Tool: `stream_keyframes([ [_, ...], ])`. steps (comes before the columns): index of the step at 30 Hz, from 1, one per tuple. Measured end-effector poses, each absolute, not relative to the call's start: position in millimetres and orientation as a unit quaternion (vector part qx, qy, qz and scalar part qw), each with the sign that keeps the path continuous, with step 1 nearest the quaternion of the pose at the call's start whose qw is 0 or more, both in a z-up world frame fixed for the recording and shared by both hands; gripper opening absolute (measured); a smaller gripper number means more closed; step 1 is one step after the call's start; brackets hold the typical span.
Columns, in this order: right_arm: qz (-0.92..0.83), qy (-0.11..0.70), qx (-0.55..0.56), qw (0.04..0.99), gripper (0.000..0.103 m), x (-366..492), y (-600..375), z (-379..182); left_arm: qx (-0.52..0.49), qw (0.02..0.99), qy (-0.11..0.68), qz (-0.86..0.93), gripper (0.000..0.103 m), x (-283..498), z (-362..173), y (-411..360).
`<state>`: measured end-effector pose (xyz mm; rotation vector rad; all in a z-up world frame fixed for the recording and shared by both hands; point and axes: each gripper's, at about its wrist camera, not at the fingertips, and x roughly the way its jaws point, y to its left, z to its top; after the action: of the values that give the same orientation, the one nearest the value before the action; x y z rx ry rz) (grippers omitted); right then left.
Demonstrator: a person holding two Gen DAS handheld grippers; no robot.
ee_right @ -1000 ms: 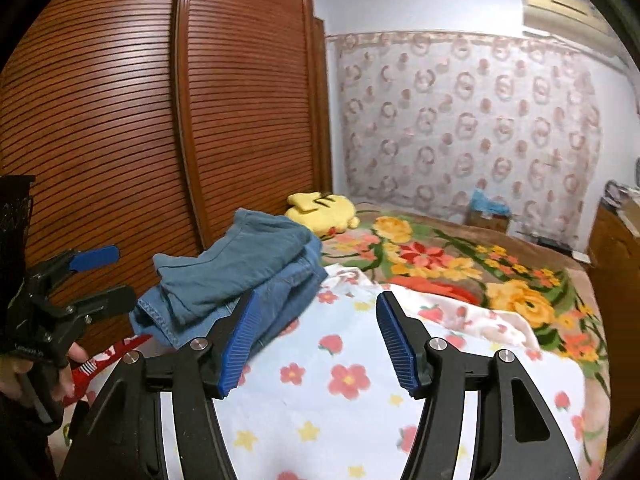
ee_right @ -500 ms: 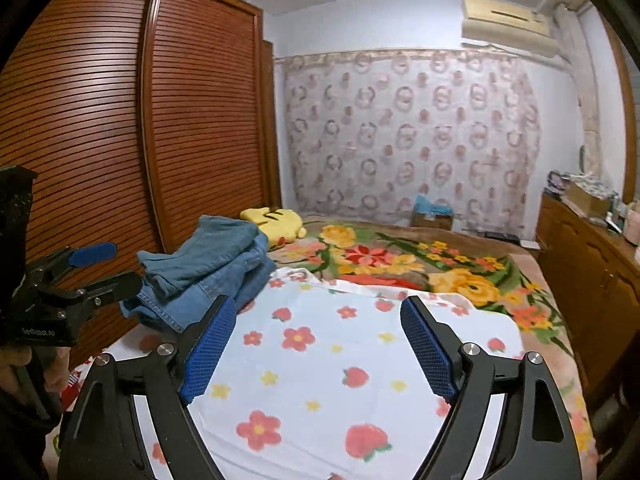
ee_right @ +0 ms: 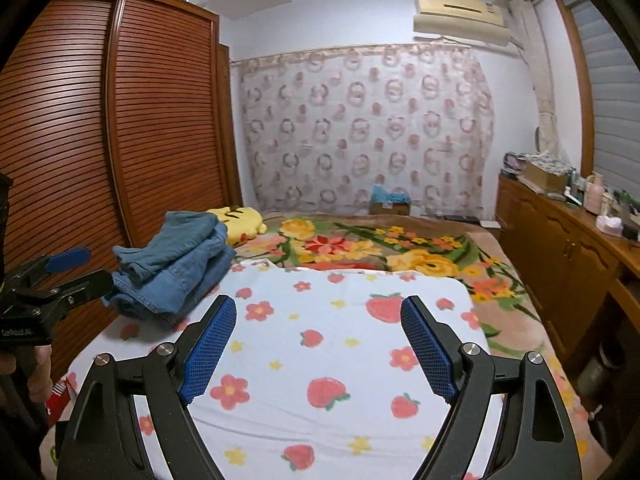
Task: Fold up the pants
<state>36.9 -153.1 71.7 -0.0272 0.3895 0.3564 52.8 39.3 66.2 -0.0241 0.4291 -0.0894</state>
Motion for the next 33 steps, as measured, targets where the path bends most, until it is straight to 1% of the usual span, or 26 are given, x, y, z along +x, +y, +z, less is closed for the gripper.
stream_keyframes([
  [13, 0.152, 0.191, -0.013, 0.970, 0.086, 26.4, -133.4, 75.0, -0.012, 0.976, 0.215, -0.042, 0.103, 46.7, 62.3, 36.3],
  [33, 0.155, 0.185, -0.010, 0.970, 0.086, 24.9, -146.2, 61.8, -0.016, 0.976, 0.213, -0.040, 0.103, 38.7, 57.2, 38.6],
])
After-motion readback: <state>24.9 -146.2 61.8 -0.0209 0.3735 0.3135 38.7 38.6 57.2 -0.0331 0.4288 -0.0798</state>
